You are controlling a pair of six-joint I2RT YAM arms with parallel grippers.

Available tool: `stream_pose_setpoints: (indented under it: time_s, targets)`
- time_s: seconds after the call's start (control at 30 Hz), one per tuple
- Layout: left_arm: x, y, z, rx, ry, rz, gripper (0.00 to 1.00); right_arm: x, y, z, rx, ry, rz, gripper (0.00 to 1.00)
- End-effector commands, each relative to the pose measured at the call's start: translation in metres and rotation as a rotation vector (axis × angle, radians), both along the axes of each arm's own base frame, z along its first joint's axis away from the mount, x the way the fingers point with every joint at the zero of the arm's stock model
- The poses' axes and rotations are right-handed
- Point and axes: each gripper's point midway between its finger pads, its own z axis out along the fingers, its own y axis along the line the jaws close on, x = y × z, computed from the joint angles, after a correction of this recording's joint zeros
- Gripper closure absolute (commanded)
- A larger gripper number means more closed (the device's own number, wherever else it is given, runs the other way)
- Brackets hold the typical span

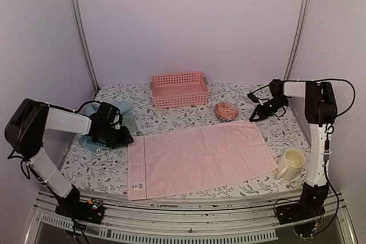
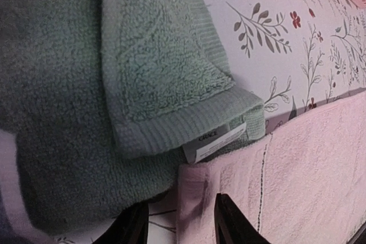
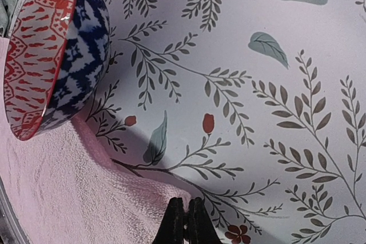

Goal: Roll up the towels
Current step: Pick up the towel from the center of the board.

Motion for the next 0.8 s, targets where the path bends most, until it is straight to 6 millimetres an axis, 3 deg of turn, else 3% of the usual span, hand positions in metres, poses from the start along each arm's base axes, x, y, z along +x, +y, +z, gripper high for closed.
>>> stream_pose_setpoints:
  time_s: [0.0,0.43,0.77]
  targets:
    - [0.01,-0.005,0.0,-0.028,-0.017,-0.02,0.63,0.0,0.003,0.017,0.018,-0.038,0.0,0.97]
    - [0.018,-0.011,0.022,-0.043,-0.067,-0.05,1.0,0.001,0.001,0.025,0.005,-0.058,-0.005,0.97]
    - [0.021,-0.01,0.058,-0.021,-0.169,-0.119,1.0,0.01,-0.009,0.062,-0.01,-0.152,-0.038,0.98]
